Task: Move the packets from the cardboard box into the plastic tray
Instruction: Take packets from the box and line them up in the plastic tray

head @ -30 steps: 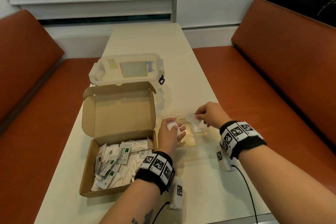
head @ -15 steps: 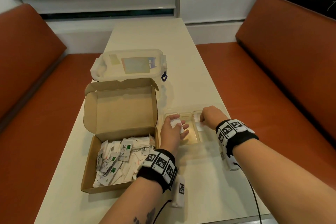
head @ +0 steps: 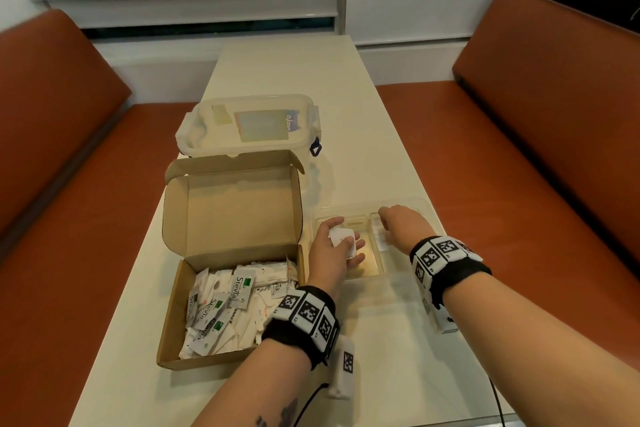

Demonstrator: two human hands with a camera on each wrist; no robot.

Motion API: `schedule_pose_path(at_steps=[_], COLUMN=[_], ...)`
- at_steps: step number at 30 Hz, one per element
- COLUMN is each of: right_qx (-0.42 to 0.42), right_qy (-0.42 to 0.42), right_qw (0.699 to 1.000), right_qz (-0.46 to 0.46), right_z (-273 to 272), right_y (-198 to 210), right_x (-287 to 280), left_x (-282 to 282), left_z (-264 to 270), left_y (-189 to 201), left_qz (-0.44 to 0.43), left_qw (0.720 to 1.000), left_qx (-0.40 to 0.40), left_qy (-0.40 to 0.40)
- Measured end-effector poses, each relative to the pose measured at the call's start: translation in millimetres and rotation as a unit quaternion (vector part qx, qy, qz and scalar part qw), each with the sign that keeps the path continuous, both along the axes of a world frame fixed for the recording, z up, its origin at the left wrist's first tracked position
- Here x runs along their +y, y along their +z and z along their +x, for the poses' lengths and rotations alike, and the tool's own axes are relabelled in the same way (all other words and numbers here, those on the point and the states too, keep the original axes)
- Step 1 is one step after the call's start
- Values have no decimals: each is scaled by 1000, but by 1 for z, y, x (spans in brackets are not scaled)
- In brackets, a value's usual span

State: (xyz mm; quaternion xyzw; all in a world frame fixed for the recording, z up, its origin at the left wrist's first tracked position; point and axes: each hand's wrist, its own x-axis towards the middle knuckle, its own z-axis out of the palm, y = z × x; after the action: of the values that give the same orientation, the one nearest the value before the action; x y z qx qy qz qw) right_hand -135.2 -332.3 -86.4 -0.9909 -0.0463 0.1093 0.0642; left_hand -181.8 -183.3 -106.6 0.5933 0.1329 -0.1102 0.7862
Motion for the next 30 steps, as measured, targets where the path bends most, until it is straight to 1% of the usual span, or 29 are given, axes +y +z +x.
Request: schedule_pose_path(at_steps=[2, 4, 6, 7, 9, 14, 17, 19, 21, 24, 26, 28, 30], right_qx=[-29, -58, -27, -3, 20, 20, 24, 26, 23, 4, 15, 45, 54], right_qy=[-17, -41, -48, -45, -42, -50, -38, -19, -15, -65, -104, -110, -109], right_qw=[998, 986, 964, 954, 942, 938, 946, 953, 954, 937, 926, 921, 912], right_qz=[52, 154, 260, 295, 331, 342, 321, 301, 300, 344, 364, 372, 391], right_z=[-1, -4, -8, -9, -12, -15, -13, -12, -11, -14, -18, -22, -23], right_y=[4, 10, 17, 19, 23, 25, 29, 33, 34, 28, 22, 18, 18], right_x=[2, 8, 15, 19, 24, 20, 15, 14, 15, 17, 18, 18, 16], left_x=[0, 0, 0, 0, 1, 2, 2, 3, 3, 2, 2, 2, 1], left_z=[0, 0, 1, 1, 3, 6, 6, 4, 2, 2, 3, 3, 3], left_y=[0, 0, 0, 0, 0, -2, -4, -4, -4, -5, -6, -6, -6], left_qz=[-4, -1, 5, 9, 22, 12, 23, 26, 28, 37, 43, 46, 49], left_qw=[1000, 1000, 1000, 1000, 1000, 1000, 1000, 1000, 999, 999, 998, 997, 997], left_qx=[-2, -4, -6, -7, -12, 19, 5, -9, -19, -30, -34, -35, -35], left_qy=[0, 2, 1, -1, -8, 14, 17, 5, -5, 14, 39, 51, 54])
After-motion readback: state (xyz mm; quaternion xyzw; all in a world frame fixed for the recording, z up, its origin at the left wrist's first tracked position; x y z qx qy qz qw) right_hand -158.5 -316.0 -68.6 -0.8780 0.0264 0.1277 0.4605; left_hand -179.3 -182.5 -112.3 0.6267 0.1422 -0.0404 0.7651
